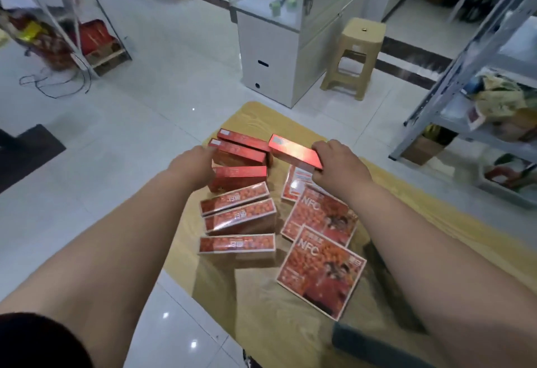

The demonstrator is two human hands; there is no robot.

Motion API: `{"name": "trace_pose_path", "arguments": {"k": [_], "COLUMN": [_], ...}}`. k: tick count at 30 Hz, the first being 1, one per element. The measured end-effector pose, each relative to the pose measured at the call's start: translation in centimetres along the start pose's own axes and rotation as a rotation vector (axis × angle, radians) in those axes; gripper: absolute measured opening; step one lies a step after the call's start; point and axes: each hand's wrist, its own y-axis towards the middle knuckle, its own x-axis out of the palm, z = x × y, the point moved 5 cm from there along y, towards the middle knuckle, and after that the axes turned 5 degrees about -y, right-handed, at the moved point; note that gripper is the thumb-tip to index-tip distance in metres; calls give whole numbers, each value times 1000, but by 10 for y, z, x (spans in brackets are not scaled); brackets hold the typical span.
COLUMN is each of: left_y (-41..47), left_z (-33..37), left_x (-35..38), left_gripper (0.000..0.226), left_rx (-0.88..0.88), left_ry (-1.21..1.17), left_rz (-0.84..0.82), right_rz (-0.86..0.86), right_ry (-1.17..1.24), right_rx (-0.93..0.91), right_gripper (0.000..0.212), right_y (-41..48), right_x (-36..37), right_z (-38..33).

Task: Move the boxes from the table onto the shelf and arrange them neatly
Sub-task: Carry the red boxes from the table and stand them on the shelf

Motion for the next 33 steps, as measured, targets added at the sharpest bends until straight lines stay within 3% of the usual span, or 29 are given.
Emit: {"name": "trace_pose_path", "arguments": {"k": [7, 12, 18, 26, 33], "left_y": [45, 52, 28, -95, -307], "left_z": [-10, -17, -48, -68, -59], "left_x": [51, 72, 51, -22, -38], "left_gripper": [47, 25, 9, 25, 27], "left_rx": [155, 178, 128, 34, -219], "left_ry": [33, -35, -222, -293, -353], "left_rz": [-111, -134, 62, 387, 558], "right_rz": [-7, -19, -16, 61, 107], "right_ry": [-7, -5, 31, 192, 426], "right_rx": [-12, -10, -4, -118, -421], "right_gripper": [42, 41, 44, 52, 58], "right_y": [29, 34, 22, -11, -77], "right_x": [26, 27, 12, -31, -43], "right_z": [-14, -20, -24, -47, -109]}}
